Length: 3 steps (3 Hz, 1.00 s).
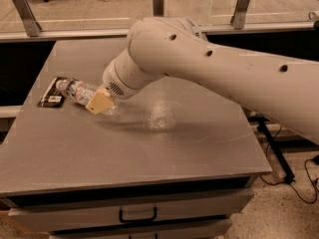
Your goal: Move water bottle near rxbar chocolate
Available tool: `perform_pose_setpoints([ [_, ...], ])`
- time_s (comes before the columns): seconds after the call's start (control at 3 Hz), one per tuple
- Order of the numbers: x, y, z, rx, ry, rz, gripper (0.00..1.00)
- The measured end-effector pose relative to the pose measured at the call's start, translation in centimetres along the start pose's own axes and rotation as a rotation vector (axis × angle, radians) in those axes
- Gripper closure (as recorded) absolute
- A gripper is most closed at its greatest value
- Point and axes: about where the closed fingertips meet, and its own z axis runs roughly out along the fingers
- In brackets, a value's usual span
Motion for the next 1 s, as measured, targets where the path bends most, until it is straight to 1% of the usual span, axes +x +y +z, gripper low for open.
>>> perform_pose_setpoints([
  [0.33, -0.06, 0.08, 0.28, 0.014, -0.003, -0.016, 0.0],
  [1.0, -0.07, 0.53, 0.12, 0.036, -0.011, -0.048, 0.0],
])
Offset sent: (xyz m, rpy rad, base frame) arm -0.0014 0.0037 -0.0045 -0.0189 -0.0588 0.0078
